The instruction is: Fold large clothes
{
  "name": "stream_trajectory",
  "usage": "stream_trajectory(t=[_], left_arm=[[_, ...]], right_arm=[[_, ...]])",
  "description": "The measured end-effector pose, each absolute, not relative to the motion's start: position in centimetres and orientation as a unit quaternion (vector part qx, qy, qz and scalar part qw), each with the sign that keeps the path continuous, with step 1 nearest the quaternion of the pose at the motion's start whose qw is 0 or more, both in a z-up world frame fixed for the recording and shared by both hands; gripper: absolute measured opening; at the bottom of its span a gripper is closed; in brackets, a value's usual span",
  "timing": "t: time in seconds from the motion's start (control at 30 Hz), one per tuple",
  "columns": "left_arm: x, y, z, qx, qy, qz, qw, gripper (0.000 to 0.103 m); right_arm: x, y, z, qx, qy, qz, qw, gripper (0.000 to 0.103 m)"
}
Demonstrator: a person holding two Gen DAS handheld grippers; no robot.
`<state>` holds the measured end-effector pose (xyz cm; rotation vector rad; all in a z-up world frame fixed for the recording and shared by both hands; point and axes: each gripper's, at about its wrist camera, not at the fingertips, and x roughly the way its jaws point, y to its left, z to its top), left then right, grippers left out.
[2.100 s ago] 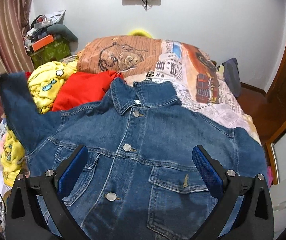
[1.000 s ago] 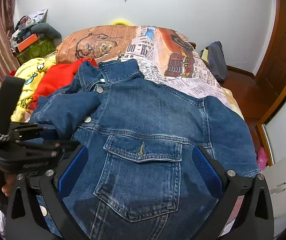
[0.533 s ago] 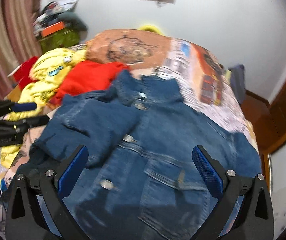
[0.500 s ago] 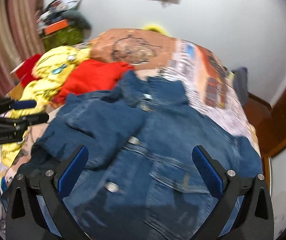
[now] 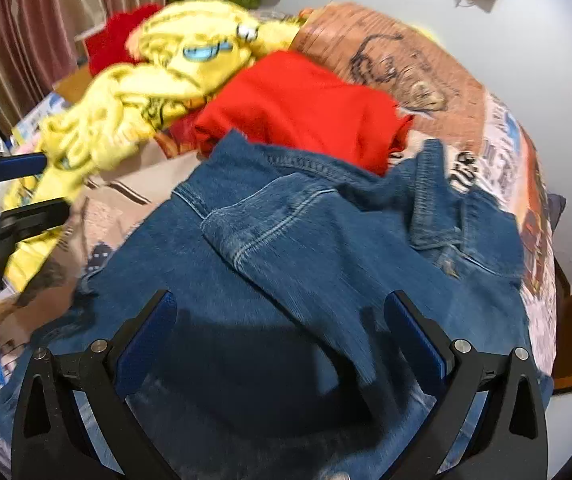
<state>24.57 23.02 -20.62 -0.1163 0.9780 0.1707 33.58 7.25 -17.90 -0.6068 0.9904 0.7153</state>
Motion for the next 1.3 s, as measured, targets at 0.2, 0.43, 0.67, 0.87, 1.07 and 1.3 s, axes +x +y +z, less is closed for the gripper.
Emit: stream_trajectory(t=[0.2, 0.43, 0.67, 0.87, 1.07, 1.3], left_arm=[[24.1, 23.5, -22.3, -0.058, 0.482, 0.084, 0.870, 0.063], [24.3, 24.1, -23.8, -0.088, 0.494, 0.084, 0.861, 0.063], [24.1, 23.8, -23.3, -0.085, 0.488, 0.087, 0.864, 0.063], [24.0, 23.3, -22.4, -0.081, 0.482, 0.087, 0.868, 0.063], [24.7, 22.2, -21.1, -0.070, 0.474, 0.084, 0.873, 0.063], [26.5, 19.5, -20.5, -0.060, 0.474, 0.069, 0.876, 0.063]], right_arm=[[34.9, 9.7, -20.8, -0.317, 0.484, 0.330, 0.746, 0.101], [35.3, 10.9, -21.9, -0.331, 0.485, 0.342, 0.734, 0.080], [36.0, 10.5, -21.2, -0.291, 0.490, 0.362, 0.738, 0.025], [36.3, 9.2, -18.0, -0.238, 0.466, 0.373, 0.766, 0.013], [37.2, 4.0, -11.5, -0.171, 0.408, 0.364, 0.819, 0.013], [37.9, -5.2, -5.7, -0.084, 0.360, 0.329, 0.869, 0.013]])
